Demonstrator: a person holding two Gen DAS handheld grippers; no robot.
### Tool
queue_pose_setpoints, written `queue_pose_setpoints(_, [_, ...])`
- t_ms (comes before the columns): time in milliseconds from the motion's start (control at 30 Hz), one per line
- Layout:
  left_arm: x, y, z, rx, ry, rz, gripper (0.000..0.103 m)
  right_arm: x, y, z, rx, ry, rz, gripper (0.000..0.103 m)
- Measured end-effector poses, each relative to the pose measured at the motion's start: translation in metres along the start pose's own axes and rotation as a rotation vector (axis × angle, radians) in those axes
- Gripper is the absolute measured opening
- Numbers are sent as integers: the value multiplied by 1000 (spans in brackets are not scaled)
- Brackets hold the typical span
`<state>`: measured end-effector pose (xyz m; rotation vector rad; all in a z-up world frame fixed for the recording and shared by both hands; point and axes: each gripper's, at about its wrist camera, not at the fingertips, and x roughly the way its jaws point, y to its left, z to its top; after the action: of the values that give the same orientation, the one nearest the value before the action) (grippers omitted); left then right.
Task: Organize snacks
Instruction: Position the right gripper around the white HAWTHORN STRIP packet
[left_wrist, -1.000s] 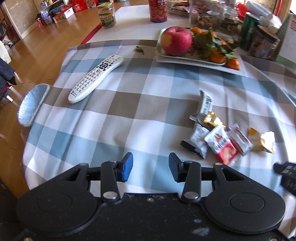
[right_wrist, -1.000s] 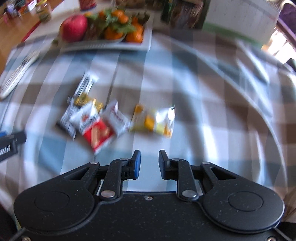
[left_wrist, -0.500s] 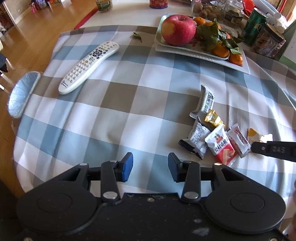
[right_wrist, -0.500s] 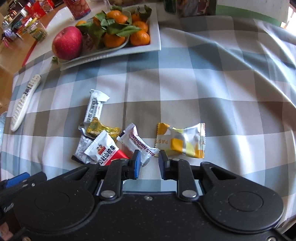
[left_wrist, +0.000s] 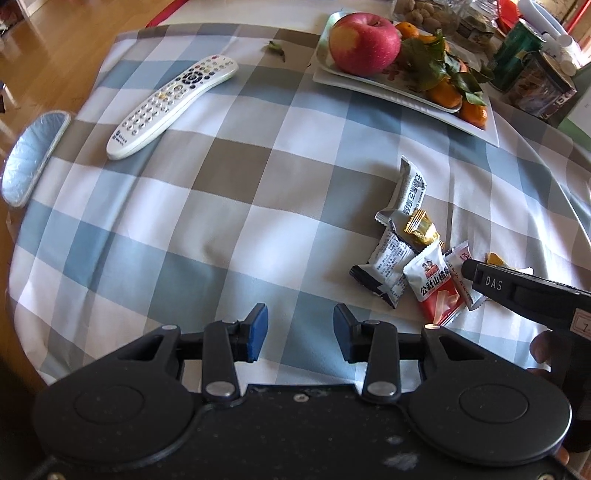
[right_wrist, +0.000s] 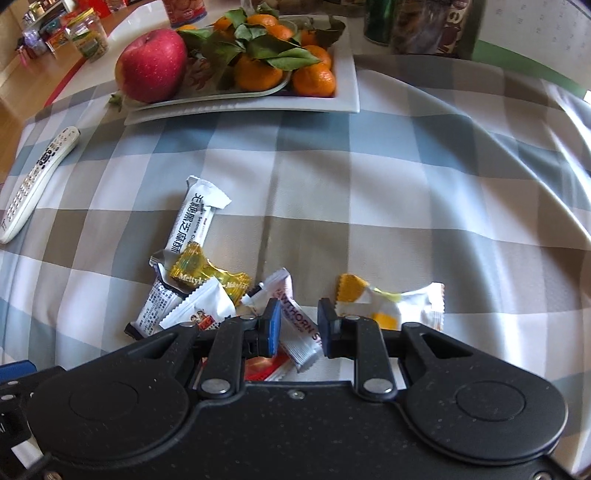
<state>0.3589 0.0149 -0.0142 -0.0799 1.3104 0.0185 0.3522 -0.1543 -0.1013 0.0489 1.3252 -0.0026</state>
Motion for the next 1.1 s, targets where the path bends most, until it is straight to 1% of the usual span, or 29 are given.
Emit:
queue_pose_setpoints(200, [1, -1, -1, 0, 11, -7, 41, 0, 2, 1, -19, -12, 25, 37])
queue_pose_setpoints(367, [3, -2, -2, 6, 15, -4, 41, 7, 6, 0, -67, -8, 29, 46])
queue_pose_setpoints(433, [4, -1, -1, 4, 19, -8, 41, 10, 6, -2, -82, -7, 32, 47])
queue_pose_setpoints(567, [3, 0, -1, -1, 16, -11, 41, 11, 16, -5, -159, -11, 1, 49])
queue_pose_setpoints(633, [3, 0, -1, -1, 17, -11, 41, 10, 19, -8, -178, -26, -25, 53])
queue_pose_setpoints(800, [6, 0, -2, -1, 25, -13, 41, 11, 12, -5, -155, -6, 0, 52])
queue_pose_setpoints(933, [8, 0, -2, -2, 32, -15, 41, 11, 13, -8, -155, -21, -6, 52])
queue_pose_setpoints(967, [8, 0, -2, -4, 34, -14, 41, 11, 14, -9, -155, -26, -11, 53])
queue_pose_setpoints(1033, [9, 1, -2, -6, 37, -17, 41, 12, 12, -8, -140, -30, -31, 60])
queue_pose_setpoints(1100, [8, 1, -3, -7, 36, -19, 41, 14, 7, -6, -119, -20, -44, 70])
